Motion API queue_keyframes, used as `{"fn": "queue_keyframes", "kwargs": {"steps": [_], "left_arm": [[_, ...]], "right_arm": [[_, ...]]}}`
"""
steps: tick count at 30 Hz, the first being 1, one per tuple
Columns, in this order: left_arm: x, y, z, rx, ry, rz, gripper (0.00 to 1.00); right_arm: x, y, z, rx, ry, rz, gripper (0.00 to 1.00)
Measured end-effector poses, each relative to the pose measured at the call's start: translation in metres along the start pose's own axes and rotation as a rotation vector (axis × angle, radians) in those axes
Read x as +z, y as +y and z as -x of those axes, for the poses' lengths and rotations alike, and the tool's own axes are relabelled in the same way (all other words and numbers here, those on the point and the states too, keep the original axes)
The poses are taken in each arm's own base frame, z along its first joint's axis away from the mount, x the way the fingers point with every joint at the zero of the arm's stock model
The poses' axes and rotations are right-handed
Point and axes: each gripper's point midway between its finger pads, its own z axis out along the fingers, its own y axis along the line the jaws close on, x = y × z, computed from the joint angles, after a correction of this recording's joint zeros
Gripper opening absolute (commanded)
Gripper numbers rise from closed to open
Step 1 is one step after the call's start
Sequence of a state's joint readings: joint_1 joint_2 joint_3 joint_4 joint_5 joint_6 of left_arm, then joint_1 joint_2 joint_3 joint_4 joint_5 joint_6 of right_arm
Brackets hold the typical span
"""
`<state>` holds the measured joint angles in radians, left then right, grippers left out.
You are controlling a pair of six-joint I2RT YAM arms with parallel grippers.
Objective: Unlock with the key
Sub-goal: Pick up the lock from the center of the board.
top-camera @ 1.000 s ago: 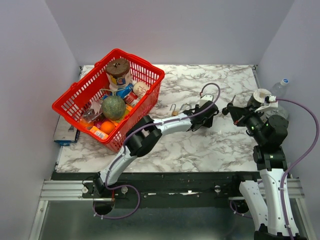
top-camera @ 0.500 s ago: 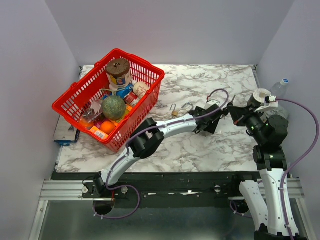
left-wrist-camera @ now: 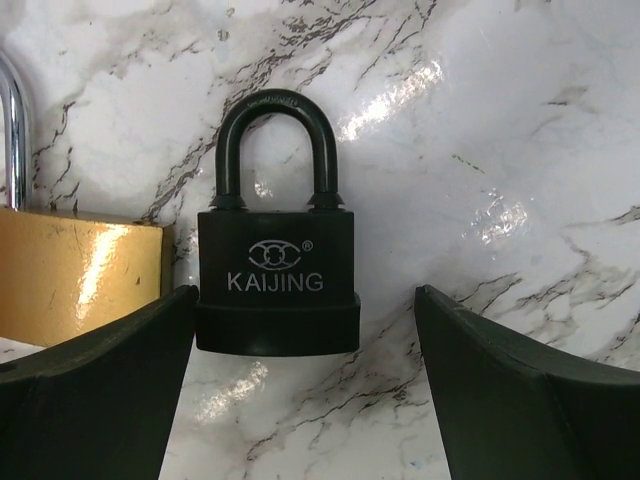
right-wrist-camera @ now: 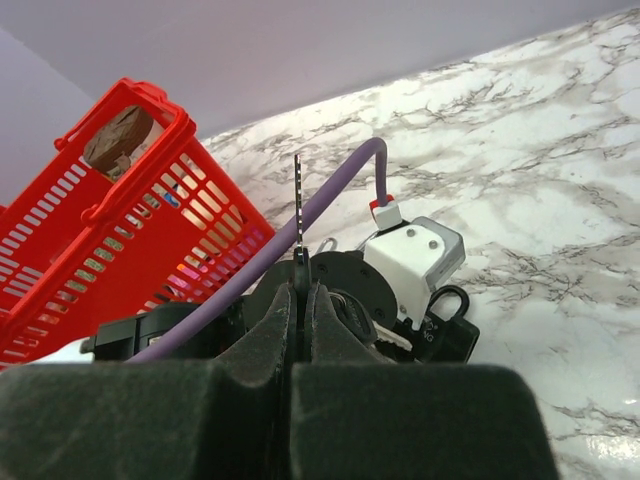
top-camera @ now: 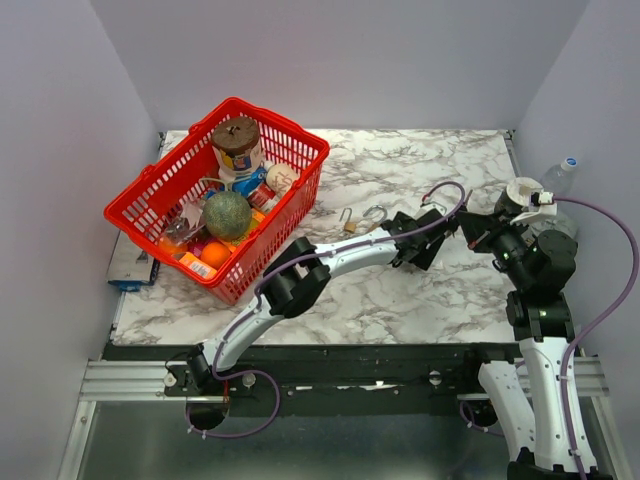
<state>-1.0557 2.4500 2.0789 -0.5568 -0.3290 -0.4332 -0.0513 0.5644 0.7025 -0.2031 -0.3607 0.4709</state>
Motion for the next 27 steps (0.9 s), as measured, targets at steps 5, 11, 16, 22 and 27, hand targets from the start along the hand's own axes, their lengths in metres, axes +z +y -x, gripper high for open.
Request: {"fn": "queue_keyframes", "kwargs": {"steps": [5,11,16,22,27], "left_arm": [[0.004,-0.002,0.006,0.023,-0.008,-0.009,0.90],[0.010,0.001,0.012,0.015,-0.008,-0.022,0.68],[0.012,0.000,0.012,0.011,-0.002,-0.040,0.41],[0.012,-0.001,0.012,0.011,-0.010,-0.049,0.00],[0.008,-0.003,0.010,-0.003,0.000,-0.079,0.00]], "right_arm": [[0.000,0.000,0.000,0.000,0.000,0.000,0.01],[0.000,0.000,0.000,0.000,0.000,0.000,0.01],[0.000,0.000,0.000,0.000,0.000,0.000,0.01],[0.000,0.000,0.000,0.000,0.000,0.000,0.01],[-0.004,0.001,-0.001,-0.005,0.006,-0.004,0.01]]}}
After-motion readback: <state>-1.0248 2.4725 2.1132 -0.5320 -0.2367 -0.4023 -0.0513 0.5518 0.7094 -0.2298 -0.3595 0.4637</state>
